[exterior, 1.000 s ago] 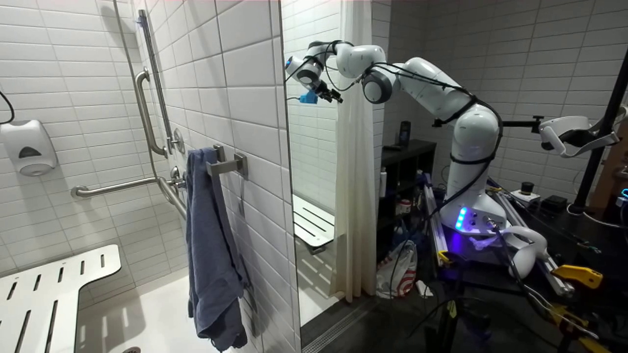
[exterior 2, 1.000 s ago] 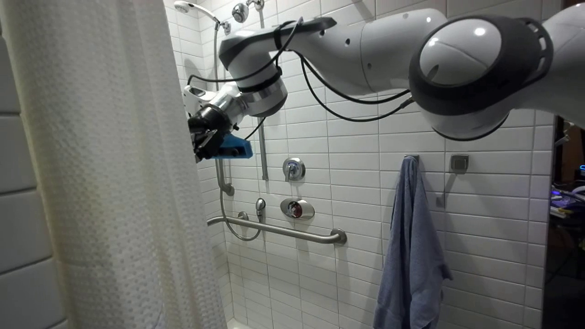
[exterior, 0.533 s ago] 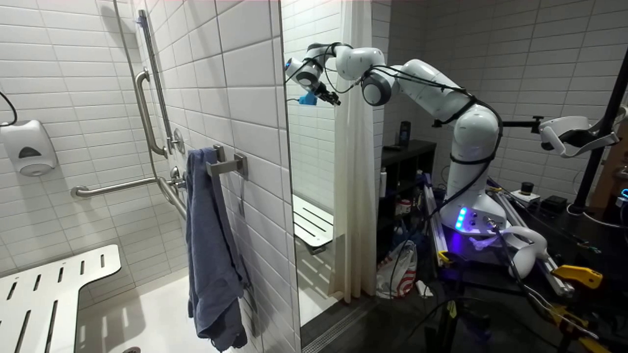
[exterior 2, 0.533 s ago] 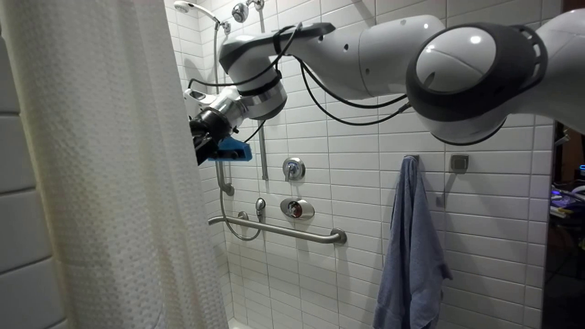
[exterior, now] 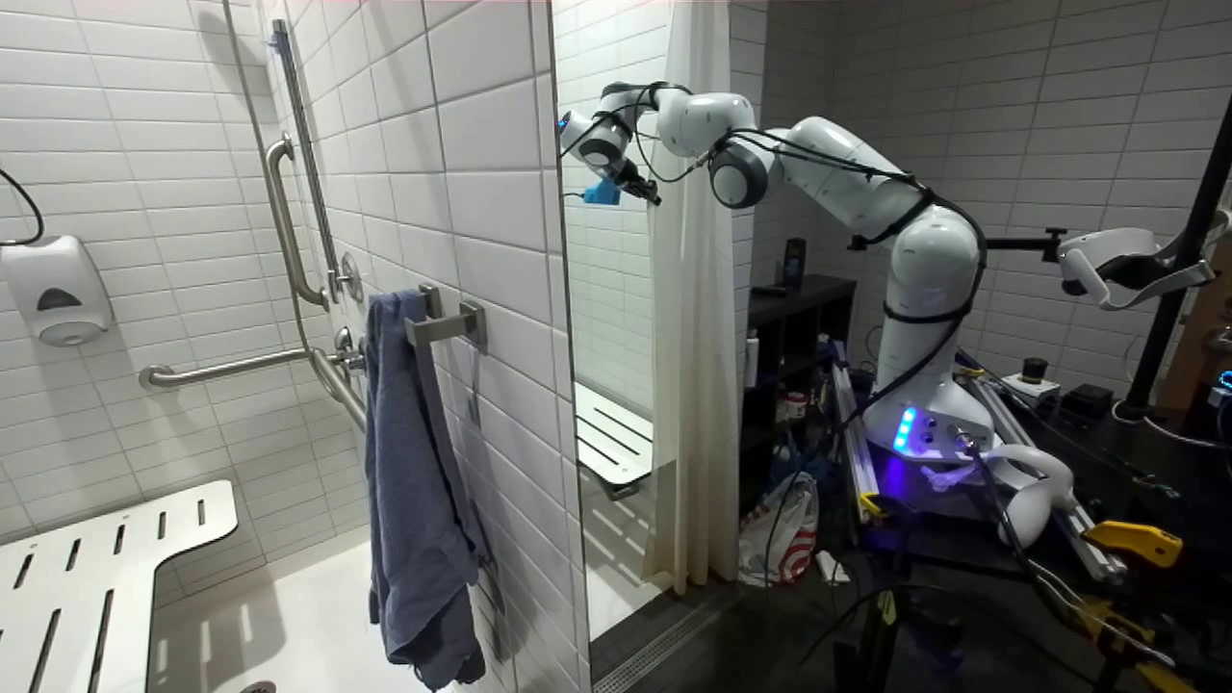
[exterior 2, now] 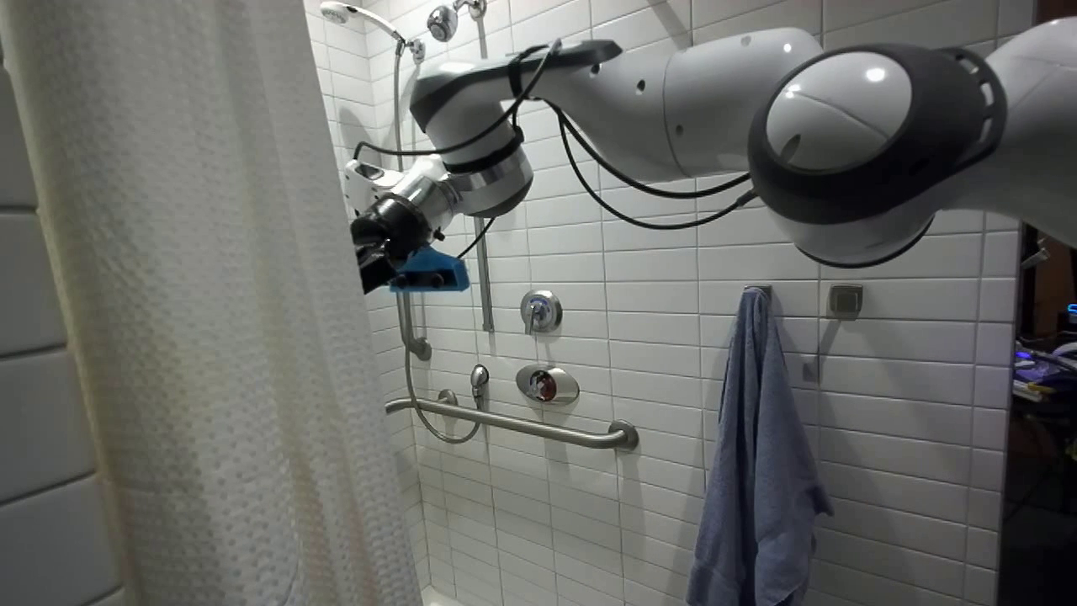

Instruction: Close the shower curtain

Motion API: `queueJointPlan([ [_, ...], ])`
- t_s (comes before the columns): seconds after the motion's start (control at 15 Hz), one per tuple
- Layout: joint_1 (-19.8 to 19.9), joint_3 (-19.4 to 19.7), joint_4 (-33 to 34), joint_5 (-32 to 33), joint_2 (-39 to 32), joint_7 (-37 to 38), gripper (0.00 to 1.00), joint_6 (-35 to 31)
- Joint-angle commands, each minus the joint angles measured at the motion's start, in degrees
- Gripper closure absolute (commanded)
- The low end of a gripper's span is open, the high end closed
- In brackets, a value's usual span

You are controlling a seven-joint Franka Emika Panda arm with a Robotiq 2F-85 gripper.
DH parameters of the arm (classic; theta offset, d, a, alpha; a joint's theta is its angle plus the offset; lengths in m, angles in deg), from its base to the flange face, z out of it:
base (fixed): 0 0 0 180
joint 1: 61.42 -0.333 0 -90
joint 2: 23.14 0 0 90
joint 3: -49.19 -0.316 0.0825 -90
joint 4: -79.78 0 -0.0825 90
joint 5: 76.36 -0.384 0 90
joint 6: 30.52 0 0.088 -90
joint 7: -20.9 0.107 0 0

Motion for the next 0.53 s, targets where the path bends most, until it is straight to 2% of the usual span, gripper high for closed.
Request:
queueJointPlan([
  [0.0, 0.14, 0.48, 0.75, 0.17, 0.40, 2.53, 1.00, -0.28],
  [0.47, -0.14, 2.98, 0.76, 2.11, 1.65, 6.83, 1.00, -2.45],
])
